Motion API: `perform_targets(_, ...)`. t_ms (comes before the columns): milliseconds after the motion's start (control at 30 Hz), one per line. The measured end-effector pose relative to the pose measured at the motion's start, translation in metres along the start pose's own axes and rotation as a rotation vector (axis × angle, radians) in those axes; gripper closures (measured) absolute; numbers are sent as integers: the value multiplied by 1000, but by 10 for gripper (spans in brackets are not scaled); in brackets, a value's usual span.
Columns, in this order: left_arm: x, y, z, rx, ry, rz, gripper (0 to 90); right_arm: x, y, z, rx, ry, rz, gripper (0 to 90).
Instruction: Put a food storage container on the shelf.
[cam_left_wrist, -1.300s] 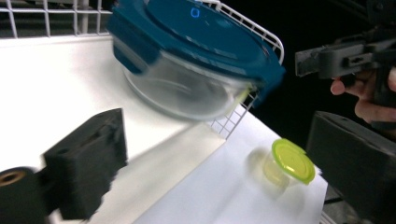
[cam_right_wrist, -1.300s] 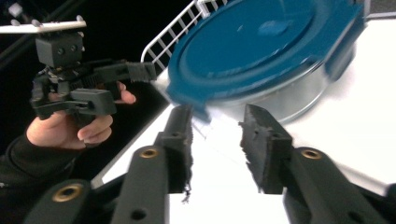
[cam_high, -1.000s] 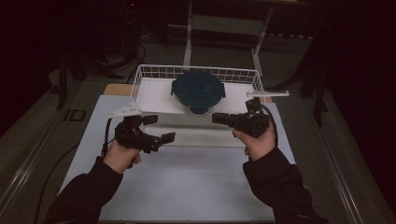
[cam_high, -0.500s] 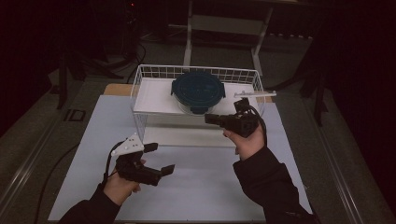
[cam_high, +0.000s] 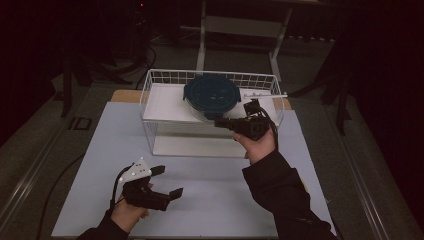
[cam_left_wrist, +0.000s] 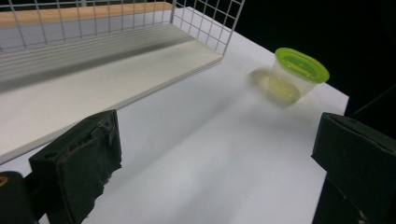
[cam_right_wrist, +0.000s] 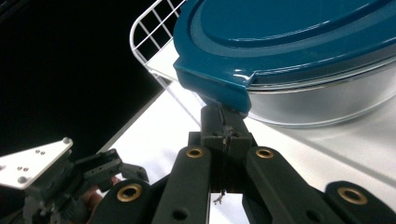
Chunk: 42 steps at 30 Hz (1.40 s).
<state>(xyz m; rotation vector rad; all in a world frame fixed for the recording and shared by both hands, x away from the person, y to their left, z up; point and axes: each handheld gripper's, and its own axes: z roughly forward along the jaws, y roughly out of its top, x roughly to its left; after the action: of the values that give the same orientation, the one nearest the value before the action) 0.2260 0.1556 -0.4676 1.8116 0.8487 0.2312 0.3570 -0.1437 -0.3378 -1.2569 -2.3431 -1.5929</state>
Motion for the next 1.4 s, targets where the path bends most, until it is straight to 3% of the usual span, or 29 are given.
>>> perform_targets(533, -3, -2, 5, 3, -14, 25, 9, -6, 16, 15, -4, -32, 18, 898)
perform_targets(800, -8, 1, 0, -6, -26, 48, 9, -3, 6, 11, 6, -15, -11, 864)
perform_targets(933, -11, 3, -3, -8, -31, 63, 9, 0, -3, 4, 12, -16, -33, 798)
perform_targets(1133, -11, 1, -5, -3, -44, 62, 9, 5, -14, -10, -5, -24, -79, 590)
perform_targets(1167, -11, 1, -5, -3, -44, 62, 9, 5, -14, -10, -5, -24, -79, 590)
perform_targets(1300, -9, -3, -10, 0, -37, 67, 9, 4, -26, -21, -49, -26, -84, 356)
perform_targets(1400, -7, -6, -13, -3, -30, 66, 9, 2, -31, -25, -64, -20, -81, 297)
